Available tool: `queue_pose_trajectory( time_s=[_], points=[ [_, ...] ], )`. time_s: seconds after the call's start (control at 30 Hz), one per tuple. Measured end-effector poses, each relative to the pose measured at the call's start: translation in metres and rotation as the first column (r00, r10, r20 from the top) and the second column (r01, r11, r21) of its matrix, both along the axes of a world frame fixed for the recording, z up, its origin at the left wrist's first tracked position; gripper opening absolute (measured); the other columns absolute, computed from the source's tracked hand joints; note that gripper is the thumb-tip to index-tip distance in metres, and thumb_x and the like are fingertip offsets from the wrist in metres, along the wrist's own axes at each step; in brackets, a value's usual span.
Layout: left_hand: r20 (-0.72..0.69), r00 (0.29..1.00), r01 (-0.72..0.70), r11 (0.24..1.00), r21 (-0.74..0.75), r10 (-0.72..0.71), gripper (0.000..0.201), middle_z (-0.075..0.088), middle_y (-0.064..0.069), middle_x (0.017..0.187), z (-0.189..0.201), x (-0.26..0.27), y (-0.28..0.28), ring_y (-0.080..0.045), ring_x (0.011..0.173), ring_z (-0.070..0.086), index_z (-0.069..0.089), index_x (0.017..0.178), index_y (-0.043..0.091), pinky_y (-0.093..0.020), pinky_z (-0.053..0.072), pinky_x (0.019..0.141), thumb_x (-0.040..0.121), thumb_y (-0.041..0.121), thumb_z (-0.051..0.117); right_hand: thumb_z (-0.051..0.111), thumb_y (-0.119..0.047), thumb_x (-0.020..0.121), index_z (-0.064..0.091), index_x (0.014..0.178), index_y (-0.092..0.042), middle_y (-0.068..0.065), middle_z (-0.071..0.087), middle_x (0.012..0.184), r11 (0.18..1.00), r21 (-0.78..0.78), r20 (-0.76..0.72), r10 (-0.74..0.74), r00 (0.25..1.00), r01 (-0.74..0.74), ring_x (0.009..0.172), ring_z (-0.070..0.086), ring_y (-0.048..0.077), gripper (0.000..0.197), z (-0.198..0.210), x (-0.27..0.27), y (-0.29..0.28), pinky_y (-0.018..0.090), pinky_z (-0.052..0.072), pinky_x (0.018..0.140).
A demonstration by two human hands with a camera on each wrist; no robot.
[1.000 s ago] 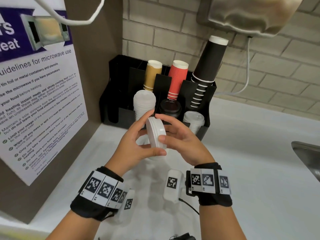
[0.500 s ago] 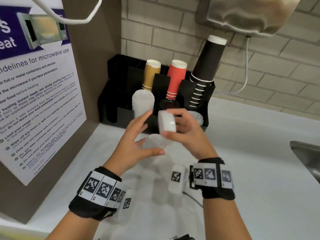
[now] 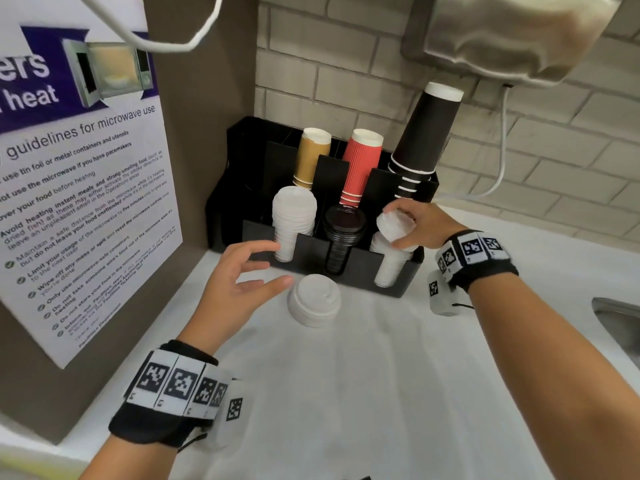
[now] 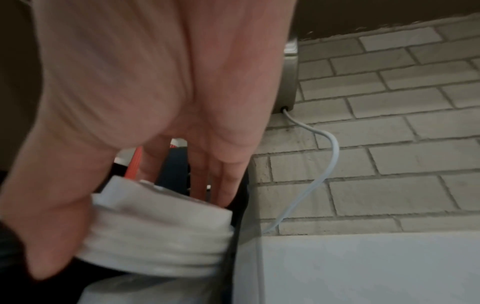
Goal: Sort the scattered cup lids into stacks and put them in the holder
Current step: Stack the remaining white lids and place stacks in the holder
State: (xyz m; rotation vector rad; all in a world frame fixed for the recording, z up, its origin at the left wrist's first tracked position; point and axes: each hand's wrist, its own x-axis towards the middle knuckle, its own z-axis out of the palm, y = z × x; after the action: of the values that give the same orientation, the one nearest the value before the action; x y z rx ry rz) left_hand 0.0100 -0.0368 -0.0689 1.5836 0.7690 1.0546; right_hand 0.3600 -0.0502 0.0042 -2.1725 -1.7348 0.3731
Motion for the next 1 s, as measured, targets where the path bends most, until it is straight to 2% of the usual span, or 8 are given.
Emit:
queue_pose_trajectory(
  time_s=[0.27, 0.43, 0.5, 0.57, 0.67, 0.8, 0.9, 1.0],
  points=[
    [-0.03, 0.999, -0.02, 1.0, 0.016, 0.021, 0.045, 0.054, 0.009, 0.122, 0.001, -0.001, 0.001, 0.007, 0.103, 0.057, 0.061, 0.112, 0.036, -0.019, 0.047, 0.075, 0.07, 0.035, 0.075, 0.08, -0.014, 0.069, 0.045, 0.141, -0.025, 0.004, 0.049, 0.138, 0.985, -0.166, 0.159, -0.026, 0.987, 0.052, 0.126, 0.048, 0.023, 0.081, -0.012, -0.01, 0.008, 0.026, 0.041, 0.093],
    [-0.022, 1.0, -0.011, 1.0, 0.012, 0.011, 0.049, 0.052, 0.011, 0.122, 0.002, 0.002, 0.0, 0.006, 0.103, 0.058, 0.062, 0.111, 0.036, -0.019, 0.048, 0.075, 0.063, 0.043, 0.073, 0.077, -0.018, 0.074, 0.044, 0.141, -0.018, 0.007, 0.049, 0.138, 0.973, -0.223, 0.196, -0.012, 0.98, 0.057, 0.128, 0.046, 0.027, 0.075, -0.016, -0.015, 0.008, 0.031, 0.042, 0.099],
    [-0.021, 1.0, -0.004, 1.0, 0.017, 0.005, 0.049, 0.052, 0.012, 0.121, 0.002, 0.003, 0.0, 0.006, 0.102, 0.058, 0.062, 0.11, 0.036, -0.018, 0.048, 0.074, 0.063, 0.043, 0.073, 0.076, -0.022, 0.077, 0.037, 0.146, -0.016, 0.01, 0.045, 0.142, 0.965, -0.259, 0.248, 0.017, 0.969, 0.049, 0.13, 0.044, 0.029, 0.079, -0.02, -0.018, 0.006, 0.034, 0.04, 0.103],
    [-0.02, 1.0, 0.001, 1.0, 0.022, 0.0, 0.048, 0.052, 0.013, 0.121, 0.0, 0.004, 0.001, 0.007, 0.102, 0.058, 0.062, 0.11, 0.037, -0.017, 0.048, 0.071, 0.063, 0.044, 0.073, 0.073, -0.029, 0.081, 0.022, 0.152, -0.015, 0.014, 0.039, 0.146, 0.951, -0.304, 0.352, 0.063, 0.934, 0.05, 0.132, 0.04, 0.031, 0.089, -0.028, -0.023, 0.004, 0.038, 0.039, 0.106],
    [-0.007, 1.0, 0.001, 1.0, 0.017, -0.001, 0.047, 0.053, 0.013, 0.12, -0.001, 0.004, 0.003, 0.006, 0.103, 0.058, 0.062, 0.108, 0.039, -0.014, 0.049, 0.069, 0.063, 0.044, 0.074, 0.061, -0.036, 0.089, 0.004, 0.153, -0.009, 0.019, 0.024, 0.152, 0.944, -0.308, 0.566, 0.084, 0.82, 0.116, 0.137, 0.03, 0.035, 0.09, -0.05, -0.033, -0.001, 0.044, 0.034, 0.11],
    [-0.006, 1.0, 0.004, 1.0, 0.026, -0.004, 0.047, 0.053, 0.012, 0.119, -0.002, 0.006, 0.005, 0.006, 0.102, 0.058, 0.063, 0.109, 0.037, -0.009, 0.049, 0.071, 0.064, 0.044, 0.073, 0.048, -0.03, 0.098, 0.0, 0.151, 0.004, 0.022, 0.007, 0.159, 0.944, -0.242, 0.672, -0.004, 0.741, 0.225, 0.147, 0.014, 0.034, 0.079, -0.072, -0.041, -0.004, 0.046, 0.017, 0.118],
    [-0.008, 1.0, 0.002, 0.999, 0.033, -0.001, 0.039, 0.053, 0.01, 0.119, -0.003, 0.007, 0.006, 0.005, 0.102, 0.058, 0.063, 0.11, 0.035, -0.007, 0.048, 0.071, 0.073, 0.034, 0.074, 0.05, -0.03, 0.097, -0.003, 0.15, 0.005, 0.022, 0.001, 0.16, 0.935, -0.264, 0.625, -0.022, 0.78, 0.237, 0.149, 0.007, 0.032, 0.083, -0.073, -0.043, -0.006, 0.045, 0.011, 0.119],
    [-0.012, 1.0, -0.001, 0.999, 0.042, 0.001, 0.03, 0.056, 0.01, 0.118, -0.005, 0.008, 0.008, 0.003, 0.099, 0.06, 0.063, 0.109, 0.033, -0.006, 0.046, 0.07, 0.083, 0.019, 0.072, 0.059, -0.031, 0.091, -0.009, 0.151, 0.002, 0.02, -0.006, 0.16, 0.918, -0.339, 0.502, -0.01, 0.865, 0.207, 0.149, -0.001, 0.03, 0.096, -0.056, -0.045, -0.01, 0.046, 0.006, 0.12]
  ],
)
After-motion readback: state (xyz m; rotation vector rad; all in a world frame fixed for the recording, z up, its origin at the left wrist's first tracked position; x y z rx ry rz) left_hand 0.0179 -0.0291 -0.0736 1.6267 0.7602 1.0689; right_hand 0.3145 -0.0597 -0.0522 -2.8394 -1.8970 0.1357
